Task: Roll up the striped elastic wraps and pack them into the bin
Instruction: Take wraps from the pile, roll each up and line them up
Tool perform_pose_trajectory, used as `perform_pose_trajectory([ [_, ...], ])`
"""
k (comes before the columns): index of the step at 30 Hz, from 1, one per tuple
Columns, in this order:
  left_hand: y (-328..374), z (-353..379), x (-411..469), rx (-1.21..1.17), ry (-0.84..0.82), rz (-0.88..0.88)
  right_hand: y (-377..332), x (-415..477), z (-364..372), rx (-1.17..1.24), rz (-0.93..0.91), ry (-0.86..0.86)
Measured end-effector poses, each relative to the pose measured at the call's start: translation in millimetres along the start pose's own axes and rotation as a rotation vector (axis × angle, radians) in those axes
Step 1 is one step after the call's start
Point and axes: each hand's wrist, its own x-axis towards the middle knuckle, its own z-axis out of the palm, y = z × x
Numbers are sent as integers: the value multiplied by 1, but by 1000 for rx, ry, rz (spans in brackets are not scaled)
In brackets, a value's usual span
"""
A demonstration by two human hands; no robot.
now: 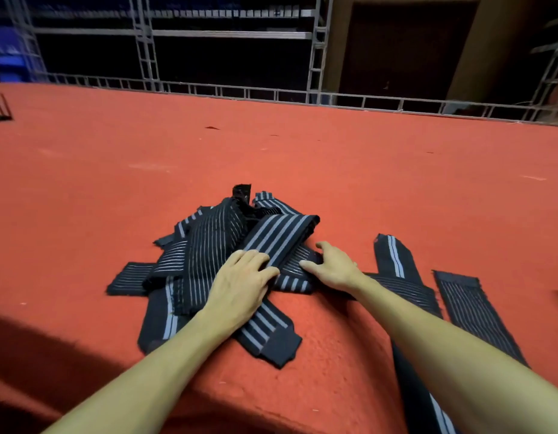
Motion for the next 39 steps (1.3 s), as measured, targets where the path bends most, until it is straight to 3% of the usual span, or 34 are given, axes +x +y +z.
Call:
perform_pose_trajectory([
  [2,-2,2,1,-13,2,8,0,3,1,-95,-34,102],
  [5,-4,1,5,-26,29,-19,1,-3,-19,-6,-159,208],
  [10,9,-12,23,69,69,-28,25,-32,-82,-161,-64,324],
  [17,44,-20,32,128,-241,-152,101,-95,-150,-254,149,309],
  [22,110,-18,51,-166,-303,-135,143,-120,-145,-164,186,119],
  [28,173,-5,69,-415,-351,-125,181,-140,-133,-160,212,34],
  [31,190,10,80,-592,-368,-253,195,-145,-124,-141,171,79],
  [36,208,31,101,-610,-382,-530,220,-157,-92,-117,145,172],
  [39,212,42,99,-579,-264,-528,231,-166,-72,-74,139,320],
])
